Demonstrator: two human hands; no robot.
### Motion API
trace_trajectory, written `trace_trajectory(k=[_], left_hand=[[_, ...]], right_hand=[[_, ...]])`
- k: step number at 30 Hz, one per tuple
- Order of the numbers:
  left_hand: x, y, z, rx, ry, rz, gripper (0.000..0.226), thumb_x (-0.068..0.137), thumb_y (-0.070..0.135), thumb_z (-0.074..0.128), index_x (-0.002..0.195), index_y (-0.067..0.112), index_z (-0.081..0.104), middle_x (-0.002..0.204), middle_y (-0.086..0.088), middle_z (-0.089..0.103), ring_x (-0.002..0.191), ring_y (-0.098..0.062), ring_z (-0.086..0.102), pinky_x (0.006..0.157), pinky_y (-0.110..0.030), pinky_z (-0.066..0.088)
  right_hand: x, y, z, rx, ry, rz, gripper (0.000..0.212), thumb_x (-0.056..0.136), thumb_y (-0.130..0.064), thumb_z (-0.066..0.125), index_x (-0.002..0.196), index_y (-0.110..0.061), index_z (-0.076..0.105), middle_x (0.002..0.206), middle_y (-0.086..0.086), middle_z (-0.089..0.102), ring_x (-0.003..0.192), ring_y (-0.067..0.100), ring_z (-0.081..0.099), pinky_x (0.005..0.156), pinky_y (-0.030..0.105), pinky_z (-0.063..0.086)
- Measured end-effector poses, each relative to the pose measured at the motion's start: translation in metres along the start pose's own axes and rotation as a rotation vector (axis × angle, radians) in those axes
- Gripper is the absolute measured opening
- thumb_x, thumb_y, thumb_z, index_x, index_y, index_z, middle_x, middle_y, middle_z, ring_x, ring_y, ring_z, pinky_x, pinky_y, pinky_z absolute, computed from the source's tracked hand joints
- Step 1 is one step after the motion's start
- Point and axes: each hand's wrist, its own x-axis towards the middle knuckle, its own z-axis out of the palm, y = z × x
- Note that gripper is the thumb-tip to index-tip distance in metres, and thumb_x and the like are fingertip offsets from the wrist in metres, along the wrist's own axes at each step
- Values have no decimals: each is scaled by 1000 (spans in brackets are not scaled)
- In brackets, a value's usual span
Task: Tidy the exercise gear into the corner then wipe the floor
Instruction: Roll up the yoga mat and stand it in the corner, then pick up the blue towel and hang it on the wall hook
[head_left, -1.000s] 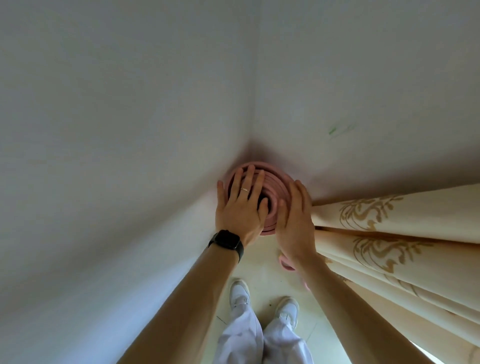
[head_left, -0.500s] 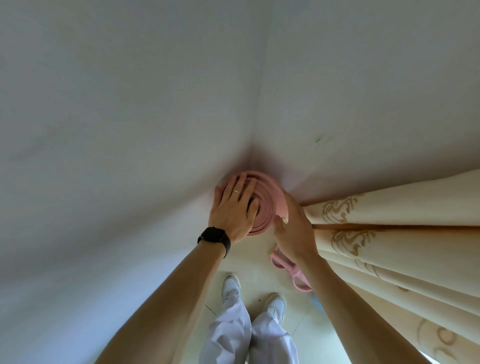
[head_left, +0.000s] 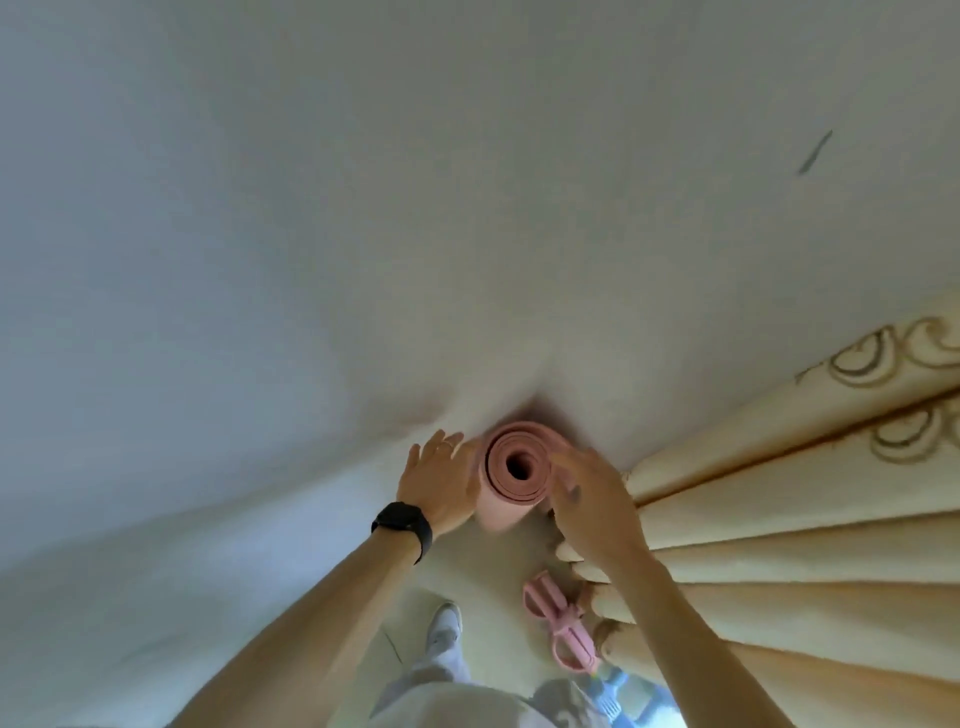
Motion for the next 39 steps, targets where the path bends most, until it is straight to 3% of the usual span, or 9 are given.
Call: trace_trajectory(k=[3,5,9,12,19,30,35,39], left_hand=[[-59,-1,-37,-33,188,-69,49,101,37,39,150,33,35,159,5,32,151,-16,12,123,-42,8],[-77,-5,-50,-51,253,-105,48,101,37,39,149,34,37,159,6,32,151,-15,12,123,-41,7],[-157,-13,-73,-58,480,-283,47,102,41,38,149,35,37,158,7,33,151,-14,11,123,-41,6],[-219,-20,-50,-47,607,-472,49,99,48,38,146,35,42,157,7,36,151,-15,13,122,-41,11],[-388,-15,18,-69,723,-878,58,93,62,32,144,38,44,155,7,38,150,-15,17,120,-43,19],[-731,81,132,-143,986,-1608,53,98,57,37,148,41,36,157,10,34,149,-13,18,122,-41,12],[-865,157,217,-176,1074,-1904,51,96,56,40,146,42,40,154,11,39,147,-11,23,121,-39,17],[-950,204,283,-203,1079,-2036,50,96,54,43,144,42,42,152,10,42,145,-12,27,120,-38,20]], right_hand=[[-19,-36,-30,-85,-4,-162,32,98,-33,44,125,-34,61,127,-14,60,118,13,53,104,31,43],[-18,-46,-38,-63,-11,-164,31,100,-31,49,128,-30,62,138,-11,56,135,17,43,113,29,31],[-38,-88,-50,-83,-66,-411,35,101,-36,50,134,-35,59,149,-16,46,148,10,24,115,24,17],[-58,-109,-37,-91,-142,-611,38,101,-39,49,139,-36,54,150,-15,44,149,8,20,115,18,10],[-145,-154,12,-85,-308,-901,41,101,-50,41,142,-47,45,152,-26,37,149,1,10,119,26,13],[-433,-271,75,-50,-688,-1584,41,101,-48,42,142,-44,47,149,-23,44,150,5,15,120,30,16],[-597,-277,89,-71,-848,-1838,42,102,-46,43,144,-42,44,149,-21,45,149,7,16,121,31,15],[-701,-265,109,-79,-887,-1950,43,102,-46,42,144,-41,44,149,-21,45,149,7,18,122,33,17]])
